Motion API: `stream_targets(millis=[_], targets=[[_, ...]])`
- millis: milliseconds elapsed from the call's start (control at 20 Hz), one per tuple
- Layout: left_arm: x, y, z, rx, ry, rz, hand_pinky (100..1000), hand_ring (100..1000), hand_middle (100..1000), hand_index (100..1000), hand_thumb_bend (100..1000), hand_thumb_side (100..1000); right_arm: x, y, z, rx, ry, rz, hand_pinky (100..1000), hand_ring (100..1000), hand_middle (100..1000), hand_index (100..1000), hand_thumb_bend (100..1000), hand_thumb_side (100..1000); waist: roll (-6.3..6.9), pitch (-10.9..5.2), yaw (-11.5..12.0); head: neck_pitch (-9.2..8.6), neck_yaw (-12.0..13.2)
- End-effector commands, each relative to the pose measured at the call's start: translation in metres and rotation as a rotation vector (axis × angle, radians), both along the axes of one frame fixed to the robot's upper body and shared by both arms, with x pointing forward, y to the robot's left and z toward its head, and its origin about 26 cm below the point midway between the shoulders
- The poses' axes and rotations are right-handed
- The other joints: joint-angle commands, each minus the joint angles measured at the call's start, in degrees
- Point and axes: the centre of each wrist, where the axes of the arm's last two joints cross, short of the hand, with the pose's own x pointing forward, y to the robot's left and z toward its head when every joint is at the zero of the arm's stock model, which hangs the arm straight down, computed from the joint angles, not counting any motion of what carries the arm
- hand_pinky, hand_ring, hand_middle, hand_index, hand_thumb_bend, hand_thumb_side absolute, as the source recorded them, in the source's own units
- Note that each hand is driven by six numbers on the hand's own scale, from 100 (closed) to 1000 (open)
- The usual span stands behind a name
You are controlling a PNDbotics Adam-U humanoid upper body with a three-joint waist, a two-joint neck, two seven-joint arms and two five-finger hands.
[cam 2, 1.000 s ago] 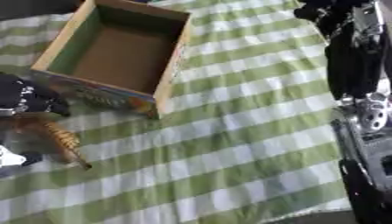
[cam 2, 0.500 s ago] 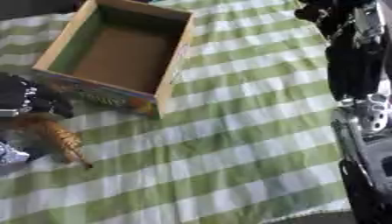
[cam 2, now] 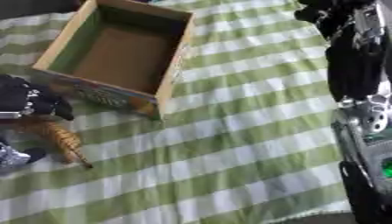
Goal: Pick up objects on the table and place them in the box.
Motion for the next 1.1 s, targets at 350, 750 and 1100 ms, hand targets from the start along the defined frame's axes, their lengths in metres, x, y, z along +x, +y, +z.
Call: stream_targets(millis=[350,750,1100], targets=[[-0.0013,-0.0027,0.0087,0.224,0.011,-0.077,583,795,749,828,292,365,-0.0029,0.0005,0.0090,-0.006,-0.034,0.011,758,800,503,857,100,1000,-0.29,-0.86,-0.08,-0.55,0.07],[0.0000,-0.0043,0.0066,0.212,0.025,-0.078,540,737,623,749,219,300,-0.0029,0.0007,0.0087,-0.003,-0.033,0.011,758,800,502,857,100,1000,-0.33,-0.85,-0.06,-0.48,0.11],[-0.0002,-0.0047,0.0077,0.143,0.066,-0.087,421,596,453,578,100,215,-0.0030,0.0005,0.0083,-0.002,-0.032,0.009,759,800,501,857,100,1000,-0.40,-0.76,0.00,-0.50,0.02]])
